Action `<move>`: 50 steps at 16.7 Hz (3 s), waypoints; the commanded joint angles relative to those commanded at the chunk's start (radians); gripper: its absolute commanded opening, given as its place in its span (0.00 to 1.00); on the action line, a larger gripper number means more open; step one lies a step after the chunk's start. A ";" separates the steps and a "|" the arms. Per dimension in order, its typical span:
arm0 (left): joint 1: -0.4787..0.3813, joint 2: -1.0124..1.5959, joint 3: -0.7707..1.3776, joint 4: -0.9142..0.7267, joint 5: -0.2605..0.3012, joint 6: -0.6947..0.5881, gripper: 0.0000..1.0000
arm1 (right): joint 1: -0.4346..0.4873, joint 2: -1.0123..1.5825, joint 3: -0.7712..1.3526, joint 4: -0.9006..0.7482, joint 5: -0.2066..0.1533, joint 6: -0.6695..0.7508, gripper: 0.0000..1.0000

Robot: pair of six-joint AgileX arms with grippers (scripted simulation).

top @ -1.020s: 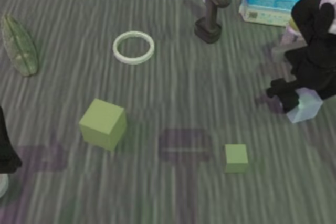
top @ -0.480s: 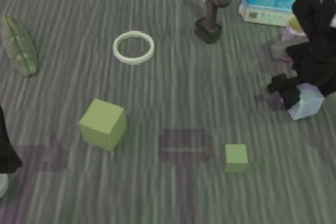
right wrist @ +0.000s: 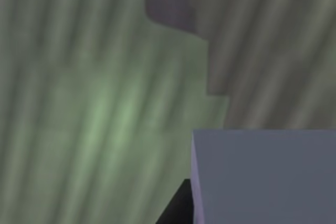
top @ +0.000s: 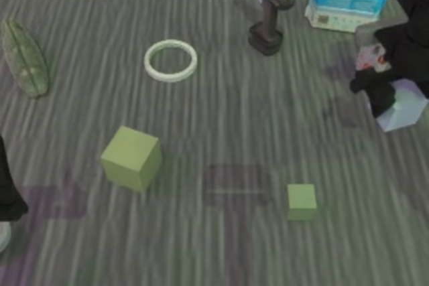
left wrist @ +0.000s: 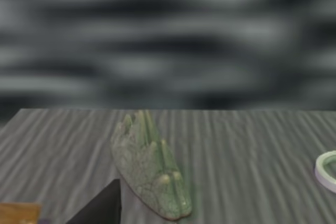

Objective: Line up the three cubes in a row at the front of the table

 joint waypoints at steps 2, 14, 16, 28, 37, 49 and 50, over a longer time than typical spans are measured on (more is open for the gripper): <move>0.000 0.000 0.000 0.000 0.000 0.000 1.00 | -0.005 0.004 -0.002 0.002 0.000 0.002 0.00; 0.000 0.000 0.000 0.000 0.000 0.000 1.00 | 0.365 0.018 0.047 -0.063 0.008 0.565 0.00; 0.000 0.000 0.000 0.000 0.000 0.000 1.00 | 0.451 0.013 0.053 -0.074 0.009 0.702 0.00; 0.000 0.000 0.000 0.000 0.000 0.000 1.00 | 0.591 -0.004 0.044 -0.063 0.014 0.909 0.00; 0.000 0.000 0.000 0.000 0.000 0.000 1.00 | 0.602 0.055 -0.119 0.166 0.016 0.912 0.00; 0.000 0.000 0.000 0.000 0.000 0.000 1.00 | 0.602 0.055 -0.119 0.166 0.016 0.912 0.75; 0.000 0.000 0.000 0.000 0.000 0.000 1.00 | 0.602 0.055 -0.119 0.166 0.016 0.912 0.83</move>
